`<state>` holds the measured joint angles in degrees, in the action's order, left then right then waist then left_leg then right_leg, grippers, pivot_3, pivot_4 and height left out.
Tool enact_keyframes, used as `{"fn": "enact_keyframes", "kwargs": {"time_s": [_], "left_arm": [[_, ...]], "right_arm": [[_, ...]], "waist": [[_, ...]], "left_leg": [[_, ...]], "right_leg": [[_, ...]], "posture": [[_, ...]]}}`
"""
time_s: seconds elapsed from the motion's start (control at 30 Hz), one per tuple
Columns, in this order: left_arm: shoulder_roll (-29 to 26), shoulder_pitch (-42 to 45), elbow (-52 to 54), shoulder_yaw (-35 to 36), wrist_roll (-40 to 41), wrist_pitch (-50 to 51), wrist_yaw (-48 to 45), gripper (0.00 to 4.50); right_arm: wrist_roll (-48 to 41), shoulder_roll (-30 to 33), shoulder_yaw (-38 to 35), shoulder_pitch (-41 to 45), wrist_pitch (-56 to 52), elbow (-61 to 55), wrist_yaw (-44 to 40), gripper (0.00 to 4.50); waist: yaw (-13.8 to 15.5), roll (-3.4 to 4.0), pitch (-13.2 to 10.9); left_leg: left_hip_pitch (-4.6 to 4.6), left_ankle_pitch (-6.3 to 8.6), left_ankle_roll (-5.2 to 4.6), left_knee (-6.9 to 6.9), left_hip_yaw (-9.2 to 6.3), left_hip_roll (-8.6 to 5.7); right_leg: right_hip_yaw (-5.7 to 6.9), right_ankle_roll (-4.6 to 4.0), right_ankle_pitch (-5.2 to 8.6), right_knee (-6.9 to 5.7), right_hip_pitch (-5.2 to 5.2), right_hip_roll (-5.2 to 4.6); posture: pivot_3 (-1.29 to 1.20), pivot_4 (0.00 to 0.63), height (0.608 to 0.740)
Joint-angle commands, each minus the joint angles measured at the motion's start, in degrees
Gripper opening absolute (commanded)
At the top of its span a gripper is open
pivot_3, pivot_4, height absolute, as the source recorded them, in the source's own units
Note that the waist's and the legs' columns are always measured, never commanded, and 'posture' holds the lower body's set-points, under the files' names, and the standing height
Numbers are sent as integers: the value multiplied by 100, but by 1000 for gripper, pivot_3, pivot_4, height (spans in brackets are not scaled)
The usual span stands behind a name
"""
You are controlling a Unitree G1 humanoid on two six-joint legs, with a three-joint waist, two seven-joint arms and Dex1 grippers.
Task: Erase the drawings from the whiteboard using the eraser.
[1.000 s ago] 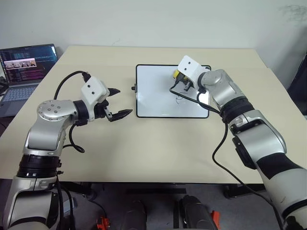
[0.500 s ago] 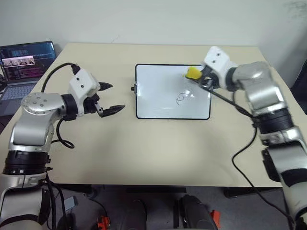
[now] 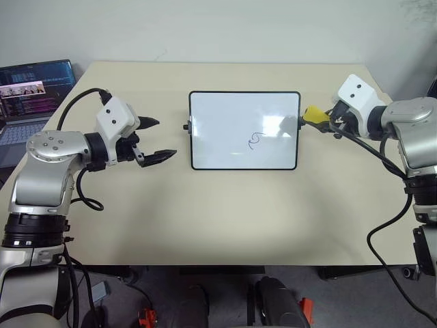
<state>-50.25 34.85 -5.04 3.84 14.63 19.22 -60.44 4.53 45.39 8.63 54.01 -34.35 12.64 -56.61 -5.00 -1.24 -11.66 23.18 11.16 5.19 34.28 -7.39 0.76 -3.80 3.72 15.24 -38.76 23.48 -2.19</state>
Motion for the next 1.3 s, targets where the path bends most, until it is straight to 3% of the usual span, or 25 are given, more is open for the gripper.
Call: {"fn": "enact_keyframes", "kwargs": {"time_s": [0.03,0.8,1.07,1.3], "left_arm": [[-44,132,43,58,-8,-138,-13,4500],[-32,178,16,23,19,-125,-116,4500],[191,198,-111,-172,-59,-175,-116,4500],[247,125,-40,-288,-64,-132,-167,4500]], "right_arm": [[-171,-102,-85,140,29,-189,-20,986],[-295,-752,92,404,-91,-86,103,986],[-11,-2078,80,320,-184,530,1767,986],[359,-2231,188,556,375,1342,2491,986]], "waist": [[-5,0,0],[4,0,0],[-4,-1,1],[17,-1,1]], "left_leg": [[0,0,0,0,0,0],[0,0,0,1,-1,0],[-7,-1,1,3,-2,1],[-4,-1,1,4,-4,-1]], "right_leg": [[0,0,0,0,0,0],[0,-1,-1,-5,0,0],[0,-2,-1,-16,-2,2],[1,-2,-1,-13,-2,1]], "posture": [[0,150,740],[0,150,740],[0,150,740],[0,150,740]]}}
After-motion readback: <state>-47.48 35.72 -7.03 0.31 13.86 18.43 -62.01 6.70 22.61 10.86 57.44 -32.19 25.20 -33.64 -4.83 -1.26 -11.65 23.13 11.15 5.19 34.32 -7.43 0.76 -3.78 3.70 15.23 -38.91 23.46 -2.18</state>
